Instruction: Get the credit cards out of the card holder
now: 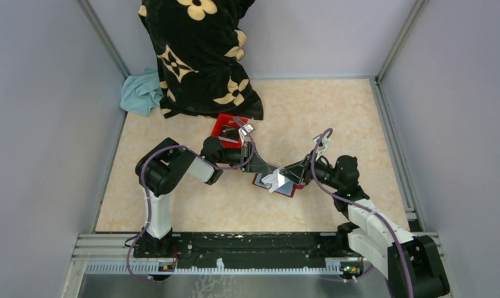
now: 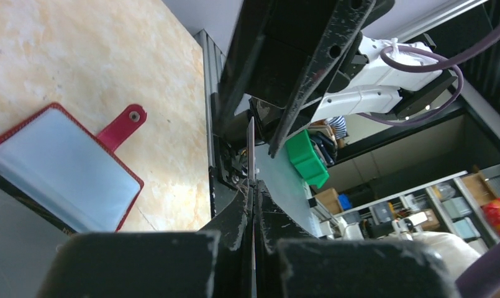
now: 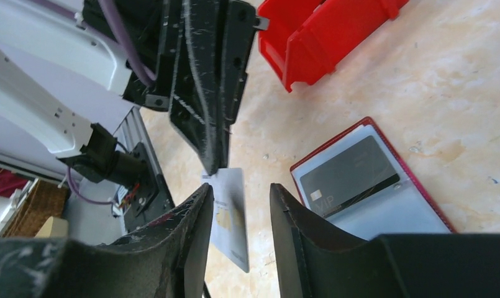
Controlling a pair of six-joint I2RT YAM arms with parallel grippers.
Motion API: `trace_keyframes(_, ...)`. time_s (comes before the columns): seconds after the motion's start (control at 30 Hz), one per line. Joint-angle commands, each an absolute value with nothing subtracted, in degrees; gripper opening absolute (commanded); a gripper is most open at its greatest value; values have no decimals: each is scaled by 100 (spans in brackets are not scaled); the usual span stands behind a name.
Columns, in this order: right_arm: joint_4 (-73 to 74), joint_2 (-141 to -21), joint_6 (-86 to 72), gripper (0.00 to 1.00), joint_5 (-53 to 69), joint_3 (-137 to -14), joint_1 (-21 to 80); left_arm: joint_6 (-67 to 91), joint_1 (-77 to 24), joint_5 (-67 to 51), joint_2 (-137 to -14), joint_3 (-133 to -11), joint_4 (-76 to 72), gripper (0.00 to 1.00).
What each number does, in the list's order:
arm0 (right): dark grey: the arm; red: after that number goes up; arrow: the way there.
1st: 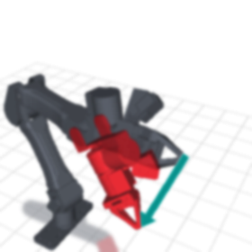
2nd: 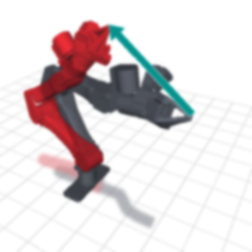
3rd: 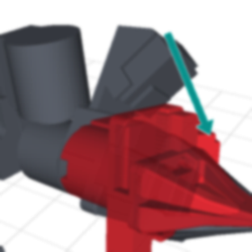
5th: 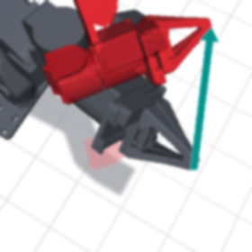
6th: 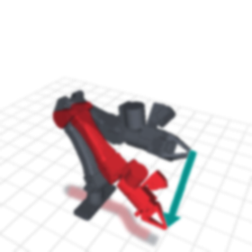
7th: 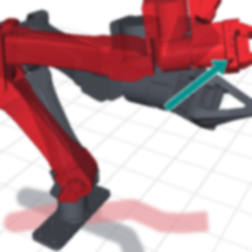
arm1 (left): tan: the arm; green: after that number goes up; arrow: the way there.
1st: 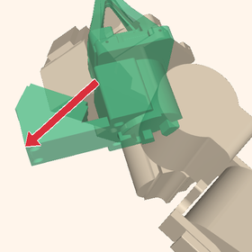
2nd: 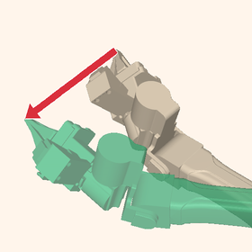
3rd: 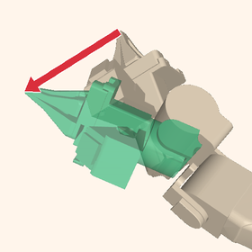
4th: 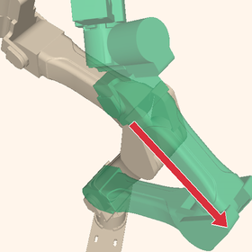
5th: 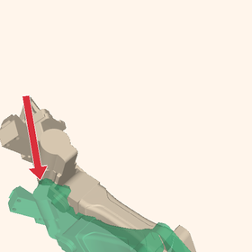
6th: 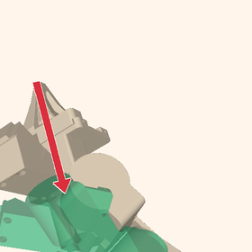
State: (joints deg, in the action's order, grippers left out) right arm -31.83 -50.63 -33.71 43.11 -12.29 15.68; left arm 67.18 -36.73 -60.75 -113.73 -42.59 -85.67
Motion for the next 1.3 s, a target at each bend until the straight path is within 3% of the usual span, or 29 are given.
trace_keyframes(0.0,-3490,-5100,-3202,36,4526,-1395,1747,7270,-3647,-6392,-11648,-4426,-10256,0)
trace_keyframes(0.23,-3352,-5064,-3135,0,4438,-1424,1808,7205,-3648,-6416,-11604,-4419,-10240,0)
trace_keyframes(0.47,-3329,-5098,-3191,0,4329,-1422,1804,7142,-3647,-6386,-11585,-4383,-10256,0)
trace_keyframes(0.53,-3145,-5129,-3175,0,4132,-1488,1804,6897,-3633,-6177,-11404,-4231,-10127,11)
trace_keyframes(0.67,-2950,-5232,-3143,0,3808,-1663,1810,5561,-3622,-5735,-10608,-3931,-8538,21)
trace_keyframes(0.8,-2559,-5391,-3036,0,3104,-1991,1811,3437,-3626,-4126,-9275,-3695,-5590,26)
trace_keyframes(0.87,-2450,-5520,-2999,0,2785,-2150,1810,2690,-3621,-2792,-8668,-3586,-4466,40)
trace_keyframes(1.0,-2588,-5840,-3130,0,2359,-2447,1823,2302,-3600,-165,-7859,-3418,-3273,60)
trace_keyframes(1.13,-2666,-6307,-3245,0,2037,-2924,1999,2284,-3586,1518,-7590,-3421,-2646,62)
trace_keyframes(1.27,-2821,-6785,-3306,0,1886,-3441,2258,2479,-3498,2238,-7736,-3446,-2356,62)
